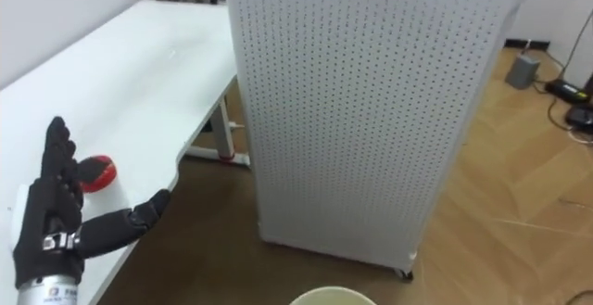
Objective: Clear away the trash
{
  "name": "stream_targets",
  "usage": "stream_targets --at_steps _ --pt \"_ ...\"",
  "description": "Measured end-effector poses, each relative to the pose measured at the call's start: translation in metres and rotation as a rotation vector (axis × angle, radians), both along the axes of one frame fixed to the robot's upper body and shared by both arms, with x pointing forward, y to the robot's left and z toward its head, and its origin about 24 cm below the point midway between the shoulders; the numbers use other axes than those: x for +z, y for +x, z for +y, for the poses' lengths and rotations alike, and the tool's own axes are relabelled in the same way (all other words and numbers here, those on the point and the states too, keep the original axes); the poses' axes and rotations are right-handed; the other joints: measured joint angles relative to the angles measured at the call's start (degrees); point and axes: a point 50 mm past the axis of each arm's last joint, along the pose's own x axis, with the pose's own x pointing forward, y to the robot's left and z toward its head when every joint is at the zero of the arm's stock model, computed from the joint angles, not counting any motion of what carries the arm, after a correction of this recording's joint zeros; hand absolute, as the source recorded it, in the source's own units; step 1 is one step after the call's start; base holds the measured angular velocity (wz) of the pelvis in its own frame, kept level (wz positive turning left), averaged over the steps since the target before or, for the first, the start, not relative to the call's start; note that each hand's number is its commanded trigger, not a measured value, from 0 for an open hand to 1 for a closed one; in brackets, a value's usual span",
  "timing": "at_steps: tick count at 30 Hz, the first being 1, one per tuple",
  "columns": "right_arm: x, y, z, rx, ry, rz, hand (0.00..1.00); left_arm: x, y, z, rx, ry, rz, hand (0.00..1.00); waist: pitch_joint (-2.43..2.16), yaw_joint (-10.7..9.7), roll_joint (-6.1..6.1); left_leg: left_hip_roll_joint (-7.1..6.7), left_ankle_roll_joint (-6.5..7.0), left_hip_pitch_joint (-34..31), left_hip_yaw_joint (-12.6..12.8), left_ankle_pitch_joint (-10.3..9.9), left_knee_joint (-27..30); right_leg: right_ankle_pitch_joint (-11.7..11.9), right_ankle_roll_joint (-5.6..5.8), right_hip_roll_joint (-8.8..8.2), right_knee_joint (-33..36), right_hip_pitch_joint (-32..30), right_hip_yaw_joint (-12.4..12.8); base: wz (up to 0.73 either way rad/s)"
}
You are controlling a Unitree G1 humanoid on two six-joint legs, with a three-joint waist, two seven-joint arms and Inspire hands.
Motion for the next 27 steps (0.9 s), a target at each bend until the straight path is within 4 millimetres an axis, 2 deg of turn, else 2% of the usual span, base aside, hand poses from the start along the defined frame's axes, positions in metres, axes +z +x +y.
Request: stream_targets --at_steps 1,6,7,8,9,10,11,12,13,14,15,16,19,27 --pt "0.000 0.000 0.001 0.028 -0.002 -0.002 1.00 0.001 0.000 -0.001 -0.003 0.021 -0.003 0.00 0.02 0.0 -0.07 0.83 -0.42 1.0 0.1 0.2 -1.1 0.1 -0.23 0.81 -1.9 1.7 -0.3 0.22" --pt "0.003 0.009 -0.001 0.070 -0.001 -0.014 1.00 0.017 0.000 -0.005 -0.020 0.057 -0.075 0.00 0.05 -0.1 -0.33 2.35 -1.35 2.8 0.0 0.8 -3.7 0.3 -0.57 2.49 -6.2 4.6 -0.3 0.15" --pt "0.002 0.008 0.000 0.079 0.011 -0.007 1.00 0.021 0.001 -0.004 -0.016 0.058 -0.091 0.00 0.41 -0.1 -0.80 2.13 -2.22 1.8 1.0 1.0 -1.0 0.6 -0.93 2.14 -8.0 6.3 1.2 0.25" --pt "0.001 0.007 0.002 0.078 0.015 0.000 1.00 0.023 0.001 -0.004 -0.018 0.060 -0.096 0.00 1.09 -0.1 -1.86 1.91 -3.47 0.2 1.8 0.2 1.2 0.6 -0.93 1.78 -8.9 7.2 3.3 0.50" --pt "-0.002 0.003 0.002 0.068 0.018 0.018 1.00 0.027 0.004 -0.007 -0.030 0.057 -0.118 0.00 0.95 -0.5 -2.13 2.64 -4.86 -3.3 2.7 0.8 -0.4 0.7 -0.73 1.82 -9.8 7.6 6.7 0.70" --pt "-0.004 -0.001 0.001 0.054 0.016 0.044 1.00 0.034 0.006 -0.009 -0.042 0.059 -0.149 0.00 0.72 -0.4 -1.81 4.36 -3.26 -6.3 5.2 3.9 -2.5 0.2 -0.06 1.86 -9.7 7.4 6.8 0.59" --pt "-0.006 -0.005 0.000 0.050 0.015 0.067 1.00 0.034 0.006 -0.010 -0.039 0.065 -0.151 0.00 0.40 0.1 -2.04 4.31 -3.26 -6.0 6.2 4.5 -2.4 0.2 0.31 1.63 -9.9 7.3 6.2 0.37" --pt "-0.008 -0.007 -0.001 0.049 0.011 0.087 1.00 0.034 0.006 -0.010 -0.030 0.082 -0.154 0.00 0.45 1.2 -2.11 4.17 -2.97 -5.4 6.2 4.7 -2.9 0.3 0.67 1.31 -10.0 7.5 3.5 0.11" --pt "-0.008 -0.007 -0.001 0.048 0.011 0.089 1.00 0.033 0.005 -0.011 -0.027 0.089 -0.151 0.00 0.55 1.9 -1.99 3.96 -2.96 -4.9 5.0 4.7 -3.0 0.4 0.85 1.25 -10.3 7.5 0.2 0.15" --pt "-0.008 -0.007 -0.001 0.049 0.012 0.089 1.00 0.033 0.005 -0.011 -0.024 0.090 -0.152 0.00 0.63 1.9 -1.84 3.82 -2.96 -4.8 3.5 4.7 -3.0 0.5 1.00 1.44 -10.6 7.6 -1.3 0.13" --pt "-0.007 -0.003 0.000 0.057 0.015 0.081 1.00 0.034 0.005 -0.010 -0.021 0.096 -0.155 0.00 0.73 1.9 -1.74 3.45 -3.02 -4.8 0.9 4.7 -3.2 1.5 0.59 1.69 -13.2 7.5 -2.9 0.24" --pt "-0.005 0.002 -0.002 0.062 0.010 0.068 1.00 0.033 0.004 -0.010 -0.022 0.095 -0.150 0.00 0.66 1.4 -1.14 3.29 -3.23 -4.8 0.1 4.7 -3.5 2.3 -0.13 1.61 -14.0 8.6 -4.6 0.26" --pt "-0.005 0.001 -0.005 0.067 -0.002 0.076 1.00 0.034 0.004 -0.015 -0.046 0.096 -0.151 0.00 0.51 1.5 -0.08 3.23 -3.62 -3.1 0.6 5.3 -5.9 2.3 -0.15 1.56 -14.0 9.6 -5.6 0.16" --pt "-0.006 -0.004 -0.005 0.077 0.010 0.090 1.00 0.039 0.004 -0.014 -0.044 0.099 -0.175 0.00 0.45 1.4 -0.33 2.77 -3.73 -1.2 0.9 5.6 -7.2 2.0 -0.27 1.66 -14.1 11.0 -6.2 0.00"
